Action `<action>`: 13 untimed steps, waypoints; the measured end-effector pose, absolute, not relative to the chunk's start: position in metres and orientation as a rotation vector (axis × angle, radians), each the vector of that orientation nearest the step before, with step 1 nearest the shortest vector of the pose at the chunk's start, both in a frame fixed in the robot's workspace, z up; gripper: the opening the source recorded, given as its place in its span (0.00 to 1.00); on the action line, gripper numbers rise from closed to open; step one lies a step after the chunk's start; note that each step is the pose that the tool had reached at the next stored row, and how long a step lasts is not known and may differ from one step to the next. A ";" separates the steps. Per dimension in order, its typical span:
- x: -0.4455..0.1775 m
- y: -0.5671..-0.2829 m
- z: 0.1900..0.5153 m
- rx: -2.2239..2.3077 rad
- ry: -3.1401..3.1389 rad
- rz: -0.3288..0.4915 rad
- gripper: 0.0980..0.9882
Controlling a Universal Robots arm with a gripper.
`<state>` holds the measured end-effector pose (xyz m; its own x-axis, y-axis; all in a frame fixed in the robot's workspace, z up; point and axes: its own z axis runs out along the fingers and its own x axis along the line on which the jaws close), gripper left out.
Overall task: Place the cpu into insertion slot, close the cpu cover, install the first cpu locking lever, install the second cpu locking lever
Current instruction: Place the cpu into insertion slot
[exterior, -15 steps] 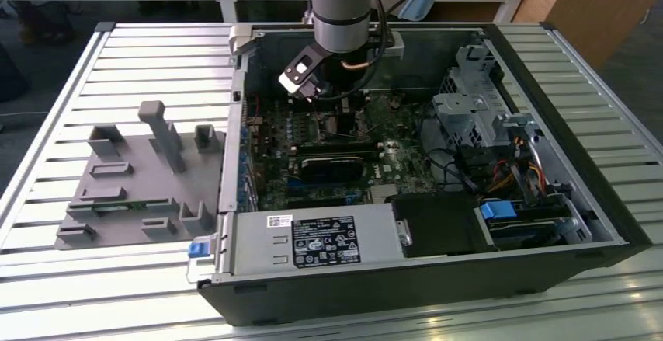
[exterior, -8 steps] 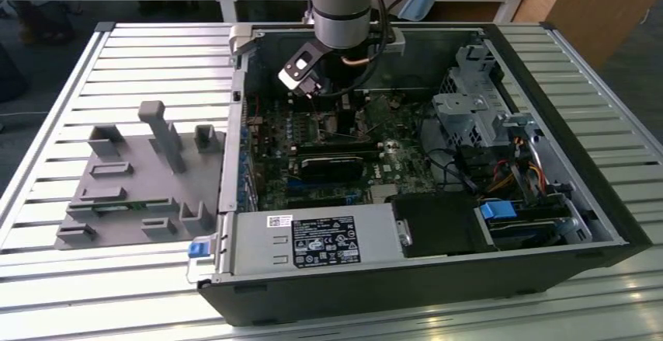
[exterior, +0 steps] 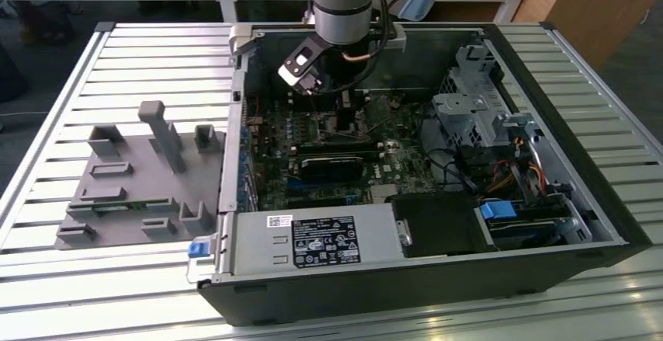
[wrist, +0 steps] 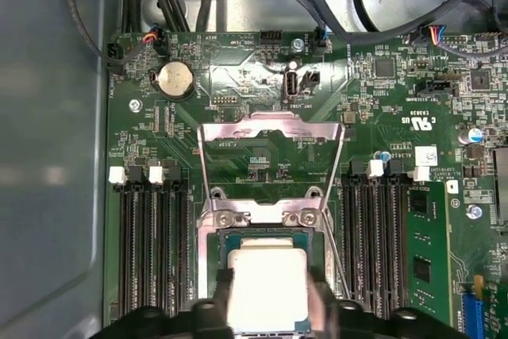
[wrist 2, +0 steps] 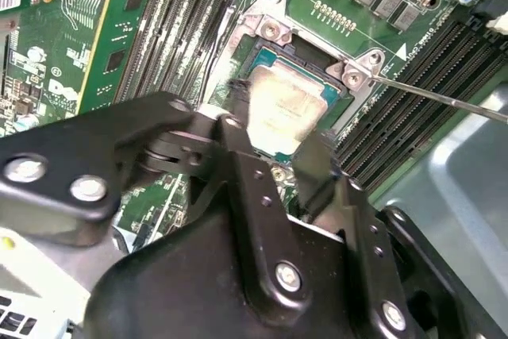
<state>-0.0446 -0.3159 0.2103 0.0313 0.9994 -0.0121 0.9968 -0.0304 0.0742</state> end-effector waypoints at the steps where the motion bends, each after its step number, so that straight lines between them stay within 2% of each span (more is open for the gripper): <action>1: -0.045 -0.316 0.211 2.211 2.144 0.065 0.41; 3: -0.044 -0.316 0.212 2.212 2.144 0.064 0.28; 4: -0.044 -0.316 0.212 2.212 2.145 0.063 0.28; 6: -0.044 -0.316 0.213 2.212 2.145 0.063 0.15; 7: -0.044 -0.316 0.213 2.213 2.145 0.063 0.15; 9: -0.044 -0.316 0.213 2.213 2.145 0.062 0.02; 13: -0.044 -0.316 0.214 2.213 2.145 0.062 0.01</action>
<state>-0.0443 -0.3159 0.2142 0.0314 0.9994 -0.0122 0.9971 -0.0305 0.0700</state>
